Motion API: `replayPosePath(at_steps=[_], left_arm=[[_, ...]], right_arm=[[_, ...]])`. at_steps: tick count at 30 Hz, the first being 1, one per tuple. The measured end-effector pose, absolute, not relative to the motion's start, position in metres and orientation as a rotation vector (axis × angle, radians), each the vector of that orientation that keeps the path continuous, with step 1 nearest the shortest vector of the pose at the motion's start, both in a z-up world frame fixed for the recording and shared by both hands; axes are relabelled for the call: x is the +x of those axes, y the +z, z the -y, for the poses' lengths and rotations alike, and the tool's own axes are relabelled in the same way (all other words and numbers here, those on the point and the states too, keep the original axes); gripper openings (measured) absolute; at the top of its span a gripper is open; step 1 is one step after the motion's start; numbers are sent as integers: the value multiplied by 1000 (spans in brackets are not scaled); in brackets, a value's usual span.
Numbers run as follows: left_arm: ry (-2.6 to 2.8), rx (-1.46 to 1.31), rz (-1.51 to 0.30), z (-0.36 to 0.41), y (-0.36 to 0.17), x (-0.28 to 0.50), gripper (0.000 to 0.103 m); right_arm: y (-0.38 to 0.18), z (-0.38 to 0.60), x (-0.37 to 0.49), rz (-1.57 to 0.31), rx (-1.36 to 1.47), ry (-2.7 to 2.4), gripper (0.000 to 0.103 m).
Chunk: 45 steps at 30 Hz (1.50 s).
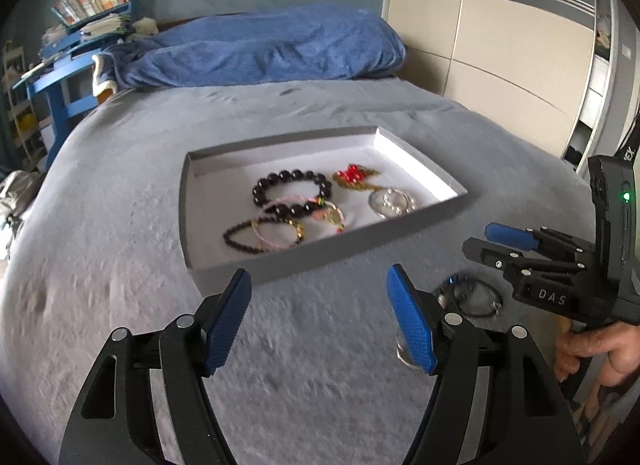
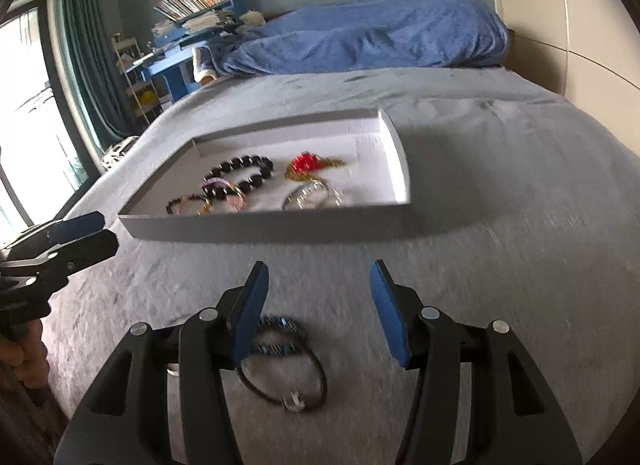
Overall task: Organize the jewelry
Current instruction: 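Move both open tools back to the remaining jewelry beside the tray, then grasp a silver hoop bangle with the left tool while the right tool grasps the black cord bracelet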
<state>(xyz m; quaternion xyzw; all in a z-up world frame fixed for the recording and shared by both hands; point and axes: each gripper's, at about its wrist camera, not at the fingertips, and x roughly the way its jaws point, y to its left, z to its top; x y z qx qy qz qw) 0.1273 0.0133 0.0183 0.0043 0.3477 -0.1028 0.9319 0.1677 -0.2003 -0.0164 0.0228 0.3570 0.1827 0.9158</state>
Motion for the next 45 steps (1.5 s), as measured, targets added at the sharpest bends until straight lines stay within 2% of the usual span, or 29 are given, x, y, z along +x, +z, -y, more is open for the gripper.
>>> replayPosePath(at_steps=[7, 12, 30, 31, 32, 34, 45], left_arm=[[-260, 70, -747, 4, 5, 122, 71], [-327, 72, -781, 12, -2, 124, 63], [-446, 179, -874, 53, -30, 127, 67], [-443, 182, -881, 54, -32, 128, 66], [-443, 179, -887, 54, -34, 129, 57], [-443, 160, -886, 52, -33, 129, 47], [-357, 52, -796, 16, -3, 125, 47]], right_arm=[[-23, 211, 160, -753, 67, 337, 58], [-26, 209, 156, -758, 44, 339, 58], [-28, 212, 154, -768, 50, 340, 58], [-28, 211, 153, -768, 48, 340, 58], [-28, 211, 153, -768, 46, 341, 58], [-28, 212, 151, -767, 48, 340, 58], [-31, 219, 139, -778, 112, 348, 58]])
